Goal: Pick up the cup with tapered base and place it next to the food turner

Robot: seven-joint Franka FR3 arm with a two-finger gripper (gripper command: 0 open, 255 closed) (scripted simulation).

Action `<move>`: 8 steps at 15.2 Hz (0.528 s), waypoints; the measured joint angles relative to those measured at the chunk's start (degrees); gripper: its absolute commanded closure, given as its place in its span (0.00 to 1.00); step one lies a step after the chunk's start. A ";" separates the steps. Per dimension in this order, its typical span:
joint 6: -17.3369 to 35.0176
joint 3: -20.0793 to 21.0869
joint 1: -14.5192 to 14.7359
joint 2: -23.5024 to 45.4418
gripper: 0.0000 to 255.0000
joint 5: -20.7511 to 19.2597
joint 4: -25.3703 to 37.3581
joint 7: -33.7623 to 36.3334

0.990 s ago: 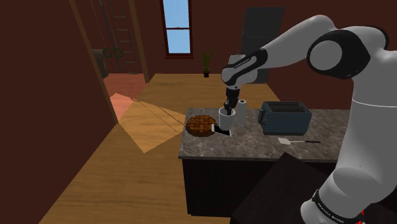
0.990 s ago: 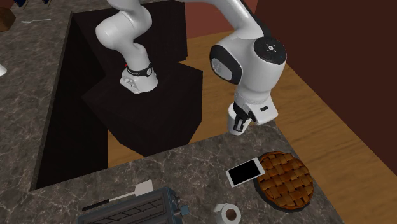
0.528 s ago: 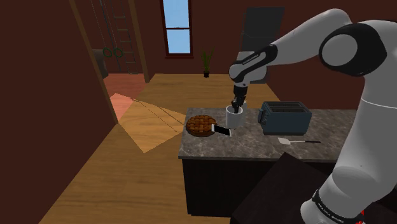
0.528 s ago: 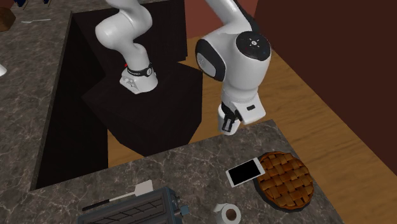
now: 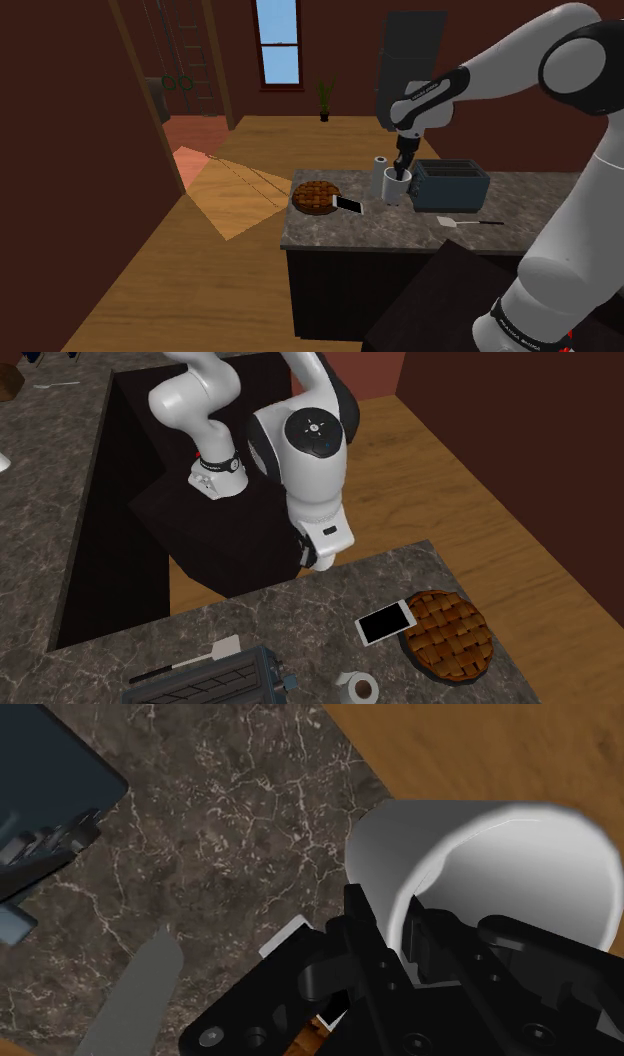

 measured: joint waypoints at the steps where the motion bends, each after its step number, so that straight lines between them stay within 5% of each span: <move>1: 0.15 -0.62 -0.68 -0.40 1.00 -0.17 -0.62 -1.22; 8: 0.73 -5.32 -5.44 -5.58 1.00 -2.63 -6.58 -9.14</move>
